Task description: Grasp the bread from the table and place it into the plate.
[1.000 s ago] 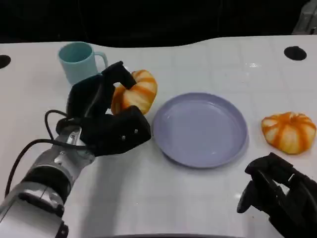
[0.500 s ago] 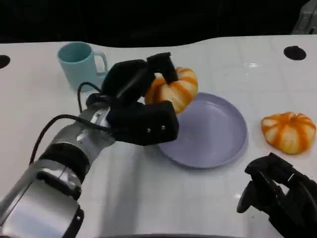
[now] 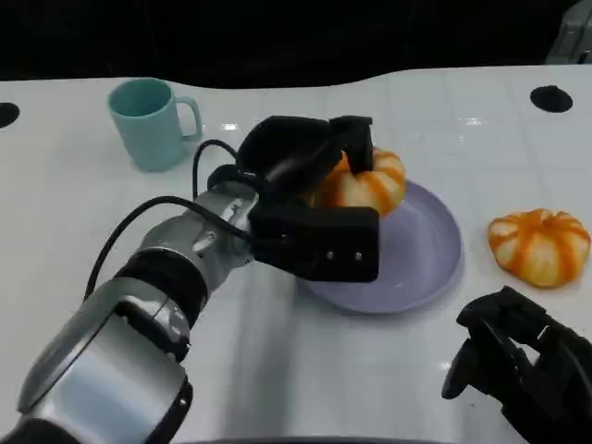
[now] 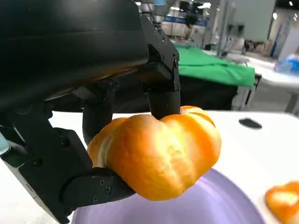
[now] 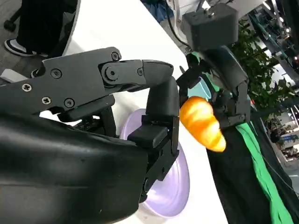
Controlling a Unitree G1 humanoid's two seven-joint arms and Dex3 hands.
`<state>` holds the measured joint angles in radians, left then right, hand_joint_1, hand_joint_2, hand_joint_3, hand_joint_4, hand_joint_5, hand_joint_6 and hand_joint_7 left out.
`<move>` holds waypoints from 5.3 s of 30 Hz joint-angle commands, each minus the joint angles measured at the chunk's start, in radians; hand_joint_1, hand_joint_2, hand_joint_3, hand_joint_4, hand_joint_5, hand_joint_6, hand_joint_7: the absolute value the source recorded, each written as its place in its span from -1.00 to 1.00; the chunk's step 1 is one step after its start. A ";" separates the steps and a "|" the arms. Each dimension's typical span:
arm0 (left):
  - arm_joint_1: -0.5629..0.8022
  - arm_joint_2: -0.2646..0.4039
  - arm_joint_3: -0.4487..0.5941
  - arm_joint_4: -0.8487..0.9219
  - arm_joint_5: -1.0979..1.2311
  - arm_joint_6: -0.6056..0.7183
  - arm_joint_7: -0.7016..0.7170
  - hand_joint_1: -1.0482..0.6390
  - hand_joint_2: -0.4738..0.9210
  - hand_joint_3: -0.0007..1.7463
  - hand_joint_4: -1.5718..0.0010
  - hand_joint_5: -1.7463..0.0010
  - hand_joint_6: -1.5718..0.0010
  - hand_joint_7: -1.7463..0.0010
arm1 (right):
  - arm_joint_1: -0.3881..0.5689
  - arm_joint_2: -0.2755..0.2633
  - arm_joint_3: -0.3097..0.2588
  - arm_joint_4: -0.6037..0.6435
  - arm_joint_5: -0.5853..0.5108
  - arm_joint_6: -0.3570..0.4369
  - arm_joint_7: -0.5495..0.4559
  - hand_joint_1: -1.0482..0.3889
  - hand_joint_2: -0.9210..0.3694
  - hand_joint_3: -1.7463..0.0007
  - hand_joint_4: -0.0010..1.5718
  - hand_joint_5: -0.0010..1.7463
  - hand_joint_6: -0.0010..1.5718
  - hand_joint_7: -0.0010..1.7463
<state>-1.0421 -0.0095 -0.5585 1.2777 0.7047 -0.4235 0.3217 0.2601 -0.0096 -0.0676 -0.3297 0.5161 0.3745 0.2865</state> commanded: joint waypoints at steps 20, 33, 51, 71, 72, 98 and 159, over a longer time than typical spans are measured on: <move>-0.038 -0.083 0.044 0.041 -0.063 0.114 -0.185 0.04 1.00 -0.93 0.16 -0.38 -0.05 0.22 | 0.020 -0.002 -0.001 -0.014 0.007 -0.017 0.004 -0.15 -1.00 0.71 -0.25 0.97 -0.33 0.52; -0.071 -0.093 -0.070 0.055 0.046 0.233 -0.327 -0.43 1.00 -0.66 0.98 0.73 0.80 0.97 | 0.021 -0.003 -0.003 -0.011 0.004 -0.022 0.005 -0.15 -1.00 0.73 -0.23 0.94 -0.31 0.51; -0.093 -0.015 0.015 0.012 -0.062 0.175 -0.536 -0.74 1.00 -0.60 0.99 0.93 0.86 1.00 | 0.014 -0.003 -0.010 -0.006 0.010 -0.017 0.003 -0.15 -1.00 0.74 -0.24 0.96 -0.31 0.51; 0.151 0.044 0.548 -0.137 -0.730 0.085 -0.987 -0.63 1.00 -0.64 0.71 0.32 0.50 0.90 | 0.004 0.002 -0.008 -0.002 0.015 -0.011 -0.002 -0.15 -0.99 0.77 -0.23 0.93 -0.30 0.51; 0.158 0.043 0.558 -0.145 -0.744 0.094 -0.995 -0.62 1.00 -0.65 0.73 0.22 0.48 0.90 | 0.004 0.002 -0.008 -0.002 0.015 -0.011 -0.002 -0.16 -0.99 0.77 -0.23 0.93 -0.30 0.51; 0.924 -0.042 0.729 -1.311 -1.310 0.910 -0.761 -0.49 1.00 -0.62 0.10 -1.00 0.36 -0.85 | 0.022 0.003 0.007 -0.007 -0.004 -0.039 0.007 -0.21 -1.00 0.75 -0.21 0.95 -0.29 0.55; 1.167 -0.038 0.696 -1.415 -1.320 0.856 -0.668 -0.46 1.00 -0.55 0.15 -1.00 0.45 -0.96 | 0.001 0.000 -0.016 0.015 -0.003 -0.051 -0.007 -0.27 -1.00 0.73 -0.25 0.95 -0.33 0.59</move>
<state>0.1342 -0.0601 0.1388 -0.1448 -0.6277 0.4464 -0.3504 0.2642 0.0050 -0.0699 -0.3211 0.5148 0.3393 0.2754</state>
